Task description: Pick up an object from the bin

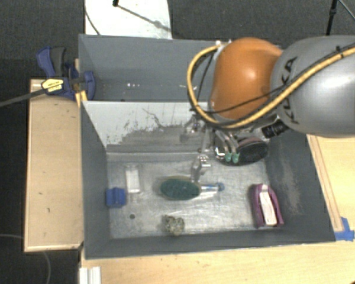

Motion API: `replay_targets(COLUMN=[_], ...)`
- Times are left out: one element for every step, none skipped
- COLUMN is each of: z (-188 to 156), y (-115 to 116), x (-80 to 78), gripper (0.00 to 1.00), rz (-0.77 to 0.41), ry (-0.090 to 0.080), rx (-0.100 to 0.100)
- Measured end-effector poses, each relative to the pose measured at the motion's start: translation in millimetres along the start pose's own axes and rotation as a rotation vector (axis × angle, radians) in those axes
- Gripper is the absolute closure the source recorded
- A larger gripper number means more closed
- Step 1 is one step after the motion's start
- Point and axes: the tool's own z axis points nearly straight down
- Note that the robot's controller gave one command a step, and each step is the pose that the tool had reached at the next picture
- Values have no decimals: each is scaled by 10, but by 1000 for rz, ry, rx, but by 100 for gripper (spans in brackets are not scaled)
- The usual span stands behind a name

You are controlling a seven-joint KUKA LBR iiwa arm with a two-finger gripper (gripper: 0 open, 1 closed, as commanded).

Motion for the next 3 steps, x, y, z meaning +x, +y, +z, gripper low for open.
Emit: replay_targets(z=[1224, 1193, -775], y=[118, 126, 133], x=[383, 364, 191], gripper=[0, 100, 100], rz=[-272, -267, -491], ry=[-12, -17, -16], rx=[0, -2, 2])
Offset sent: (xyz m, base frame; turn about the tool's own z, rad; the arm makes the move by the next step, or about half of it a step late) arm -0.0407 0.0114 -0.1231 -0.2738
